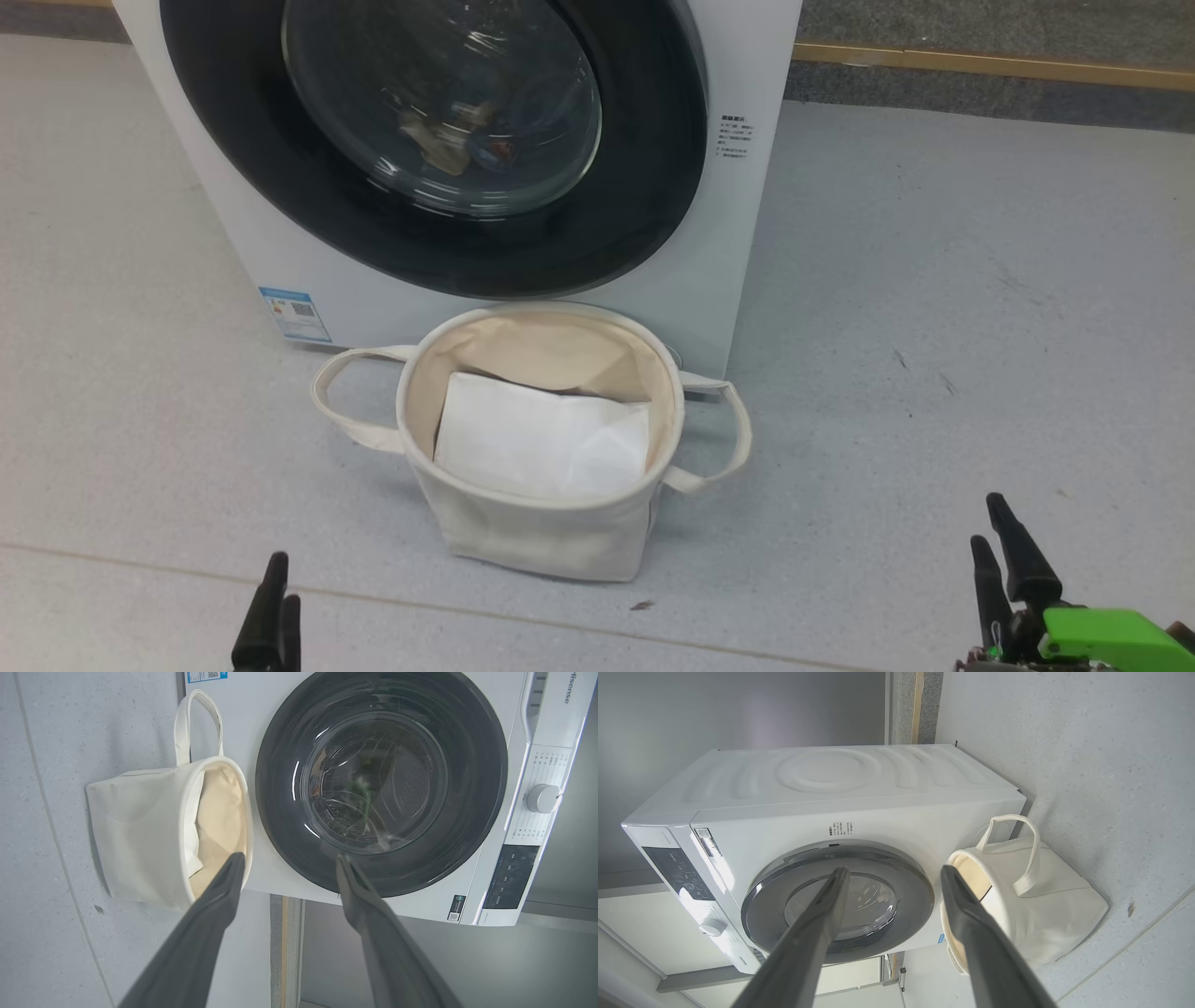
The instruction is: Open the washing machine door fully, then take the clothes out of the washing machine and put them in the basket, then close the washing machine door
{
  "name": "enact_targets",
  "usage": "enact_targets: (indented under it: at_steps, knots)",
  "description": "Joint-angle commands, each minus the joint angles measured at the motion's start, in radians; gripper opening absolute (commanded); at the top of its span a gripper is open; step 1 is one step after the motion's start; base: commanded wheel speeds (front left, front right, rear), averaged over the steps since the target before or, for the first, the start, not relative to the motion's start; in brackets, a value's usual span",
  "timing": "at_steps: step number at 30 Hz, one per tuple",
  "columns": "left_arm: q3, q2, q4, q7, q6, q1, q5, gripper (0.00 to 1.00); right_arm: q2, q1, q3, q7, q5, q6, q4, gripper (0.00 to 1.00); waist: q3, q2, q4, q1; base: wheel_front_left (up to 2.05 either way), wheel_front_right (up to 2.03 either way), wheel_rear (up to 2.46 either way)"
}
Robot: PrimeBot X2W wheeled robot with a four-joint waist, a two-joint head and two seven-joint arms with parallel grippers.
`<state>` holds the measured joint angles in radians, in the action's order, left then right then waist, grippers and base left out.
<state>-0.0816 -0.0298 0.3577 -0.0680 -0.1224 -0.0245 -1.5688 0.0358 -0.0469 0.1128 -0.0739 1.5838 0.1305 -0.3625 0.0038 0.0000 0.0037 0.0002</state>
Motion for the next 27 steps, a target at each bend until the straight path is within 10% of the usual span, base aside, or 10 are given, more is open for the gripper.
enact_targets:
  at_steps: [1, 27]
  knots:
    - [-0.016, -0.004, -0.043, 0.012, -0.002, -0.051, 0.021, 1.0, 0.003, -0.053, -0.004, 0.017, -0.019, 0.0, 0.041, 1.0, 0.0, 0.0, 0.001, -0.0002, 0.0, 0.0, 0.0]
    - [-0.017, -0.008, -0.221, 0.085, 0.004, -0.082, 0.404, 1.0, 0.02, -0.133, -0.013, 0.091, -0.44, 0.0, 0.135, 1.0, 0.012, 0.0, 0.006, -0.0002, 0.0, 0.0, 0.0]
